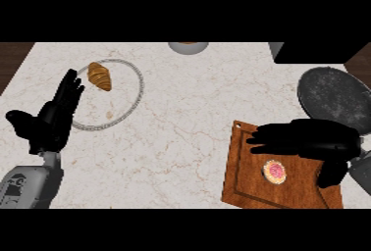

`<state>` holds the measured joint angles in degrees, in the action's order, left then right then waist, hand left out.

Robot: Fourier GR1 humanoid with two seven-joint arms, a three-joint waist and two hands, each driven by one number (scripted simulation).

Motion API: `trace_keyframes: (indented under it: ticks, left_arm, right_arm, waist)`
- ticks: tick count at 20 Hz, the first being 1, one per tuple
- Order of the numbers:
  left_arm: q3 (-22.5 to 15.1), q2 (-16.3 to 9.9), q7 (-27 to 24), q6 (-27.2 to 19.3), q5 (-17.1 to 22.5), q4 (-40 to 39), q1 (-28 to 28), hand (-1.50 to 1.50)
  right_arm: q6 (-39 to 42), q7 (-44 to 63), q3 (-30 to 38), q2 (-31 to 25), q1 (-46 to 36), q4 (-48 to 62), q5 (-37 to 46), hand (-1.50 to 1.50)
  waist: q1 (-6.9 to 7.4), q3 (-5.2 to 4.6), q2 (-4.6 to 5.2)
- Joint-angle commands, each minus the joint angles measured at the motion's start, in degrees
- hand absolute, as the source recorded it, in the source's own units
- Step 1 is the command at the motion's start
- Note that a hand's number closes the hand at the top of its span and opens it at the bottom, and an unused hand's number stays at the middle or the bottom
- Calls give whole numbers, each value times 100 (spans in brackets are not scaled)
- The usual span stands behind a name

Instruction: Pick the cupcake from the cutting board and place it in the pan

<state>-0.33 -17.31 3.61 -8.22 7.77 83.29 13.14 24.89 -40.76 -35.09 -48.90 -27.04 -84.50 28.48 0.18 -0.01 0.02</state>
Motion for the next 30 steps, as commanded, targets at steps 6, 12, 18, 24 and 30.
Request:
trace_keyframes:
  ticks: [6,12,18,24,30]
  left_arm:
    - [79,211,-139,-34,-195,31,-55,0]
    - [93,254,139,63,-292,145,5,0]
    - [157,265,225,137,-352,465,-256,0]
    - [410,279,186,215,-365,32,145,0]
    - [471,369,-5,365,-345,-44,50,0]
  right_arm:
    - [-56,-124,53,123,152,-25,1287,-150]
    - [262,127,134,758,46,171,1910,-150]
    - [131,67,127,1150,292,269,2376,-150]
    - [-9,-142,188,1187,407,462,3050,-150]
    - [-185,116,20,1587,864,435,3581,-150]
  waist:
    - [5,1,-3]
    - [14,0,-2]
    - [22,1,-5]
    - [-10,0,-2]
    - [-20,0,-4]
